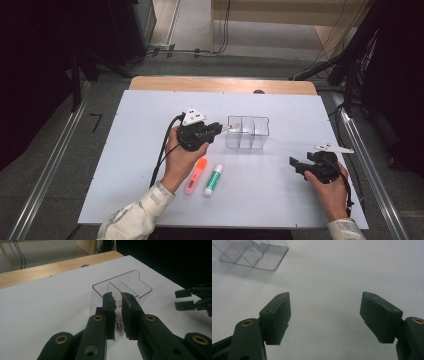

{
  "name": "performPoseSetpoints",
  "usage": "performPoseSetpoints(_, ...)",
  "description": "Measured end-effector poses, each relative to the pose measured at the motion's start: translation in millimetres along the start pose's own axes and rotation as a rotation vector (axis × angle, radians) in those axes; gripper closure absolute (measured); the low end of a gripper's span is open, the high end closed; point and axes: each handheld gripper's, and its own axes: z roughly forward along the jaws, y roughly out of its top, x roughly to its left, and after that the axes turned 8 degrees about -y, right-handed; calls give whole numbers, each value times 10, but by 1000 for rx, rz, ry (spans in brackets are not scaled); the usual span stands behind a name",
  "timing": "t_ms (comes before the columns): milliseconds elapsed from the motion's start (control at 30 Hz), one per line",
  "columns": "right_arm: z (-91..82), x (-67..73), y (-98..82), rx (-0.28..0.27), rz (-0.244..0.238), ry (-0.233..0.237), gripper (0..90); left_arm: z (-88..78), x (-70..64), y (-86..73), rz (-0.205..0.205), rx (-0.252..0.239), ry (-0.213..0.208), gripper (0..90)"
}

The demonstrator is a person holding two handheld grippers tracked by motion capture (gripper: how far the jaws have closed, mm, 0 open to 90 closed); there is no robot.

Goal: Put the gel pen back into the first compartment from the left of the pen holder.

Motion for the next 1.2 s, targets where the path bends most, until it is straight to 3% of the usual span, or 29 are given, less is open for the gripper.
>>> performPoseSetpoints(167, 1, 1, 0, 0, -1, 1, 236, 27, -5, 9, 2, -10, 3, 803)
performPoseSetpoints(300, 1, 1, -1, 0, -1, 0, 235, 59, 1, 9, -2, -21, 7, 711)
performPoseSetpoints(767, -3, -2, -2, 0, 2, 0, 236, 34, 16, -3, -7, -26, 21, 649)
performPoseSetpoints(1200, -3, -2, -1, -2, 1, 0, 236, -6, 39, -58, -8, -14, 66, 503)
